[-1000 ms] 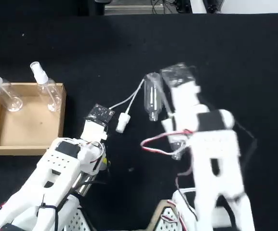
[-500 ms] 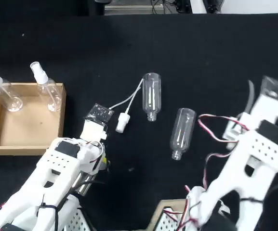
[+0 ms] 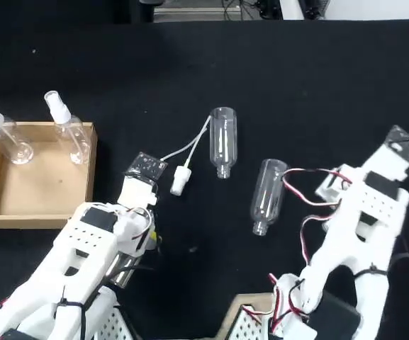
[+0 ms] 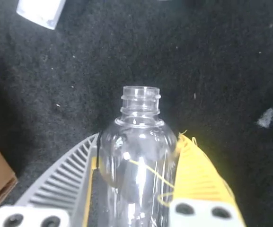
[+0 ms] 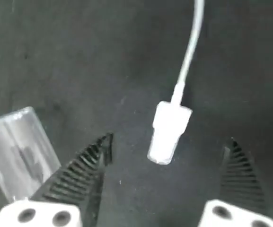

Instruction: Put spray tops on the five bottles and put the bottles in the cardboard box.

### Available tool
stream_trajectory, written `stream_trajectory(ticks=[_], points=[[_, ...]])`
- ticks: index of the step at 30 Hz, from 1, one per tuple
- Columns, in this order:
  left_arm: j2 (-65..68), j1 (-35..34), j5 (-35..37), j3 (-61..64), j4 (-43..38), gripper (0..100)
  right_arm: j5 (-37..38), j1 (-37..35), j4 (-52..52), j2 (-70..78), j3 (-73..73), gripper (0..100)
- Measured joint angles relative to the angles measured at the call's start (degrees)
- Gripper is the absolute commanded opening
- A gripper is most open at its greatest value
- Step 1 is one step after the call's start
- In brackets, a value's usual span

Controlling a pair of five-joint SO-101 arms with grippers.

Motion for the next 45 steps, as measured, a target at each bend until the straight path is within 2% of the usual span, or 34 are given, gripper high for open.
stream_trajectory(ticks=[3, 5, 11, 14, 18, 23, 26, 32, 37, 40, 43, 44, 45], points=[[0.0, 0.0, 0.0, 0.0, 0.0, 3, 9.3, -1.1, 5.1, 0.0, -4.3, 24.8], [0.0, 0.0, 0.0, 0.0, 0.0, 3, 20.9, -1.2, 8.2, 0.0, -7.5, 23.4], [0.0, 0.0, 0.0, 0.0, 0.0, 3, 71.6, 3.6, 13.5, 0.3, -9.1, 23.4], [0.0, 0.0, 0.0, 0.0, 0.0, 3, 92.5, 6.2, 13.7, 0.3, -9.1, 23.3], [0.0, 0.0, 0.0, 0.1, 0.0, 3, 110.7, 8.6, 12.8, 0.3, -8.9, 23.0], [0.0, 0.0, 0.0, 0.1, 0.0, 3, 128.9, 11.5, 7.6, 0.3, -1.3, 23.3], [0.0, 0.0, 0.0, 0.1, 0.0, 3, 133.5, 11.8, 1.3, 0.3, 4.5, 23.3], [0.0, 0.0, 0.0, 0.1, 0.0, 3, 134.6, 11.9, -13.5, 0.3, 14.1, 23.3], [0.0, 0.0, 0.0, 0.1, 0.0, 3, 134.6, 11.5, -21.4, 0.3, 18.2, 22.7], [0.0, 0.0, 0.0, 0.1, 0.0, 3, 134.6, 10.4, -22.6, 0.3, 19.4, 16.5], [0.0, 0.0, 0.0, 0.1, 0.0, 3, 134.6, 9.9, -22.9, 0.3, 19.9, 2.7], [0.0, 0.0, 0.0, 0.1, 0.0, 3, 134.0, 9.9, -22.9, 0.3, 19.9, 0.5], [0.0, 0.0, 0.0, 0.1, 0.0, 3, 132.5, 9.9, -23.0, 0.3, 19.9, 2.5]])
